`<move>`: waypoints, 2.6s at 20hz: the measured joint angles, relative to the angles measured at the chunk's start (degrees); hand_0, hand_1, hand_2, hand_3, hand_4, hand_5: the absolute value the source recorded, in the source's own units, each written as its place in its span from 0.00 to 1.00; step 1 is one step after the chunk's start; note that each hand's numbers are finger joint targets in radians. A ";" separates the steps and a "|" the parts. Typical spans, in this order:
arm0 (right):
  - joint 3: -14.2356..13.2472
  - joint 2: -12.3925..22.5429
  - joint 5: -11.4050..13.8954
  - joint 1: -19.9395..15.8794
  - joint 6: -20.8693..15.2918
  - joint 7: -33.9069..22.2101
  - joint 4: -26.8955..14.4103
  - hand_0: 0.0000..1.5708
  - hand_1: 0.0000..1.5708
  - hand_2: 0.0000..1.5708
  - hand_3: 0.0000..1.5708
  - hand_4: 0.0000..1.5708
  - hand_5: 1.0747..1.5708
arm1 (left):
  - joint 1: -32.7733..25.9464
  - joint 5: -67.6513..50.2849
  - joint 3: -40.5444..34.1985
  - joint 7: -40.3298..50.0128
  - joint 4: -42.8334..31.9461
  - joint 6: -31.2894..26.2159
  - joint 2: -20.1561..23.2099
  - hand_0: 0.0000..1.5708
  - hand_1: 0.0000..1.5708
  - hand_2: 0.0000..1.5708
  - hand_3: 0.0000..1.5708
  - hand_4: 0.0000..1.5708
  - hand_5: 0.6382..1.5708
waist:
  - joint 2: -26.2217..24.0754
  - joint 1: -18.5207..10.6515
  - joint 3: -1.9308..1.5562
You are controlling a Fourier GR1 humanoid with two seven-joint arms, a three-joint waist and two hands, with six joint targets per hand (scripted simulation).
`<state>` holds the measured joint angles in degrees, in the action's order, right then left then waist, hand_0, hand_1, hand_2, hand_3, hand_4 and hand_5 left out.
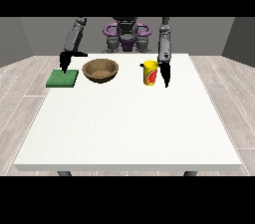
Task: Pick the cup and pour the ball into the bowl, then pick the bowl and place it on the pad
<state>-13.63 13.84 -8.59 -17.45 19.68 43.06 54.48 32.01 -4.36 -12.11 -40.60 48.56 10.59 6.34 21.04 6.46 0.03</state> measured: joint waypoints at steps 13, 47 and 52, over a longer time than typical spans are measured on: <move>-1.61 7.25 -3.13 -3.77 3.45 -0.67 1.68 0.00 0.00 0.16 0.00 0.10 0.96 | -1.35 1.31 -2.92 -8.63 2.87 8.91 0.79 0.87 0.87 1.00 1.00 0.77 0.95 | 6.05 5.10 -1.51; -3.24 7.61 -1.79 -4.83 1.16 -2.86 -23.29 0.00 0.00 0.14 0.19 0.27 0.94 | 14.06 69.97 37.02 52.87 -5.47 16.38 -3.47 0.11 0.11 1.00 0.91 0.55 0.95 | -21.16 -5.42 -0.16; -4.33 9.35 -2.30 -2.91 2.05 -2.34 -25.78 0.00 0.00 0.17 0.21 0.25 0.93 | 15.22 74.28 40.85 55.84 -2.24 8.47 -5.07 0.18 0.18 1.00 0.98 0.44 0.95 | -22.95 -7.68 -0.11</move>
<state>-17.96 23.19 -10.89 -20.36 21.73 40.71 28.71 47.24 69.92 28.74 15.24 46.32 19.07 1.27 -1.91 -1.22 -0.08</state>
